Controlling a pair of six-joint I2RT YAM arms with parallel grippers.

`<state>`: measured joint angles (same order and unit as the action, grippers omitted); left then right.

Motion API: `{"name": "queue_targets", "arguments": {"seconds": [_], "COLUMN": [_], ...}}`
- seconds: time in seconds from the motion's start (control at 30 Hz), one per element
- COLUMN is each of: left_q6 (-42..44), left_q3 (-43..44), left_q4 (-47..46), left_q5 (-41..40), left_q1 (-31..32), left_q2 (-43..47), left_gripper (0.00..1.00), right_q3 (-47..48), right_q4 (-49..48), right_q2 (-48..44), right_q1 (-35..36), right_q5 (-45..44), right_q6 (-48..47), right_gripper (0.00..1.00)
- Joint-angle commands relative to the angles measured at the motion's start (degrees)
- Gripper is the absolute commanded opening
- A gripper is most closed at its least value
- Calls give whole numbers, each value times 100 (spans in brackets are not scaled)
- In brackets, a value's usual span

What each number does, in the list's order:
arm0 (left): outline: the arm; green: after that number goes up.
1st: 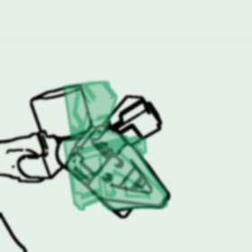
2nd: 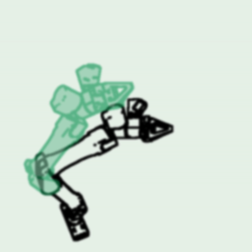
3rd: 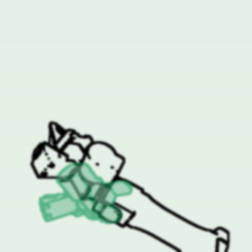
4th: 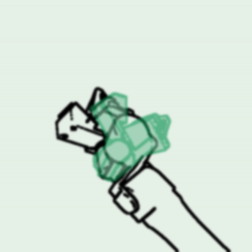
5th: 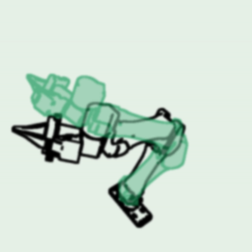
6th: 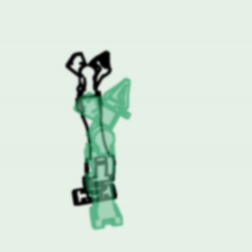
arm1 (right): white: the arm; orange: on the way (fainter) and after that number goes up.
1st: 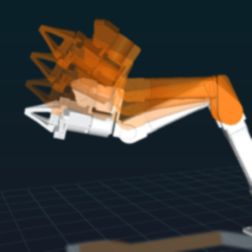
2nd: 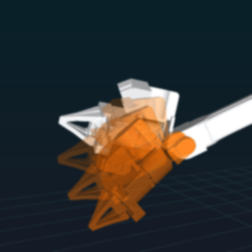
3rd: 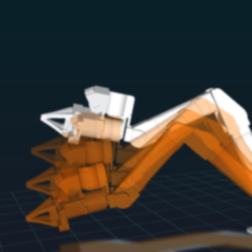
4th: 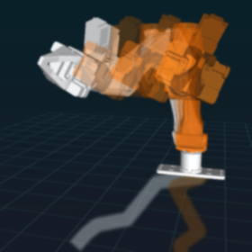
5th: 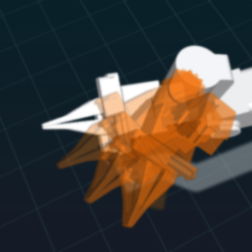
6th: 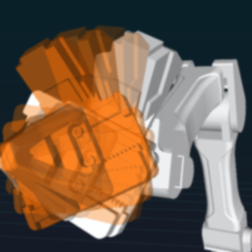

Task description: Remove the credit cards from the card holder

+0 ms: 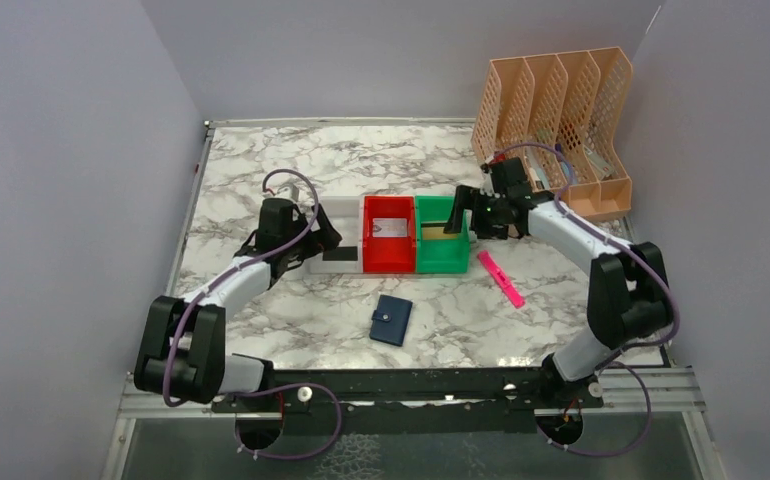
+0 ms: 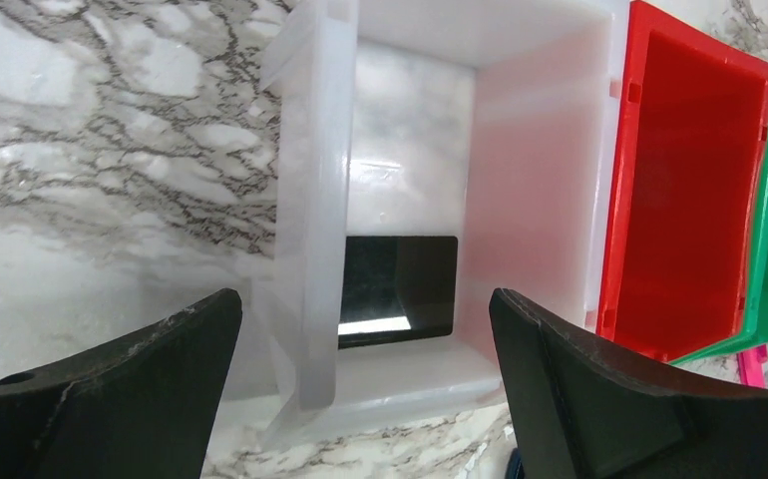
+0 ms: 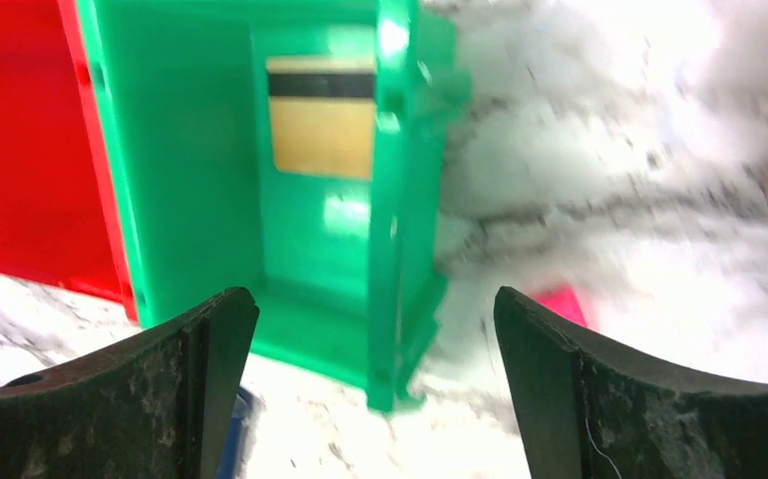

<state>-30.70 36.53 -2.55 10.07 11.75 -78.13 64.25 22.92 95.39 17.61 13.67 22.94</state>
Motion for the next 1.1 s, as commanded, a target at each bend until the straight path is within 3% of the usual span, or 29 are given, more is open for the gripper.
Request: {"name": "queue_targets", "arguments": {"seconds": [0.0, 0.2, 0.37, 0.7, 0.93, 1.07], "left_q6": [-104, -102, -168, -156, -136, -151], "left_q3": [-305, -472, -634, -787, -755, -738], "left_q4": [255, 797, 972, 1387, 1429, 1377], "left_q5": [-561, -1060, -1028, -1010, -951, -872], "left_q1": [21, 21, 19, 21, 21, 21], "left_q2": [744, 1697, 2410, 3116, 3112, 2929], "left_gripper": [99, 99, 99, 99, 99, 99], "right_q3": [-718, -1799, -2309, -2147, -2445, -2523], "right_q4": [64, -417, -1061, -521, -610, -296], "right_q2": [-878, -1274, -1109, -906, -1467, -1386], "right_q1": [32, 32, 32, -23, -37, -270], "right_q5": [-794, -95, 427, -2000, -2162, -2473], "right_q6": [140, 533, 679, 994, 861, 1328], "right_gripper": [96, 90, 90, 94, 99, 100]}}
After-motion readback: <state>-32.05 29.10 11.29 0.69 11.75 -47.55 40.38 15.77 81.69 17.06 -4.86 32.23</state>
